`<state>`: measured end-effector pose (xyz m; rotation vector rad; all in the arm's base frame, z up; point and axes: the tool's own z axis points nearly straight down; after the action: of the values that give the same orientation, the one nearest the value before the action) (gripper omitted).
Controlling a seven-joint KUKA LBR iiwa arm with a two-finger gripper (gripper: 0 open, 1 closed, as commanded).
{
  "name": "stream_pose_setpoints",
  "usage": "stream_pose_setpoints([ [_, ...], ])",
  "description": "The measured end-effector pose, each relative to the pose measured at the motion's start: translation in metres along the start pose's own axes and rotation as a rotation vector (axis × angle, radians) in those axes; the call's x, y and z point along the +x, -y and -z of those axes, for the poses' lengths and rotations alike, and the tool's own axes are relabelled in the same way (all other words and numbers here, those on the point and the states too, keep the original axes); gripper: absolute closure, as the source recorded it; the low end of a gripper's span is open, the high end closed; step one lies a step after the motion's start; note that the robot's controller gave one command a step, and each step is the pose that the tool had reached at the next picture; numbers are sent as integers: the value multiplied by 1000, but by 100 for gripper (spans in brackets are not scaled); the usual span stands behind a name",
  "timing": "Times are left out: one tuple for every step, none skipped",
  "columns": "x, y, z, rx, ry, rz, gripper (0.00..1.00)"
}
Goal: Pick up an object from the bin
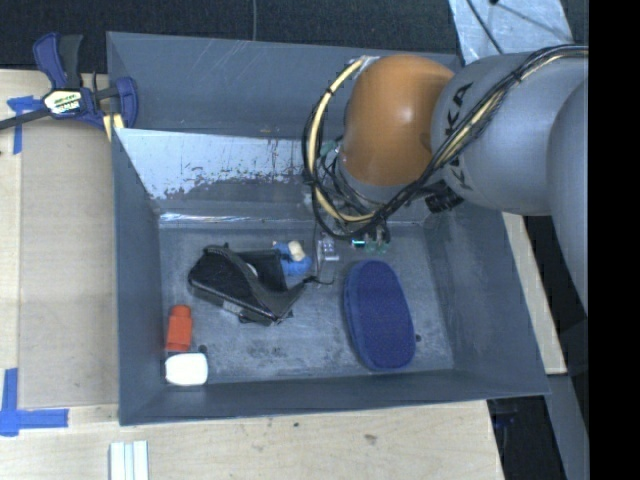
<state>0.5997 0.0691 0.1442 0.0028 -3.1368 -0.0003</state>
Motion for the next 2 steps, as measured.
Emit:
stream_pose_setpoints([
  [-13, -50, -77, 1, 4, -91, 0],
  [-14, -49, -73, 0, 8, -94, 100],
])
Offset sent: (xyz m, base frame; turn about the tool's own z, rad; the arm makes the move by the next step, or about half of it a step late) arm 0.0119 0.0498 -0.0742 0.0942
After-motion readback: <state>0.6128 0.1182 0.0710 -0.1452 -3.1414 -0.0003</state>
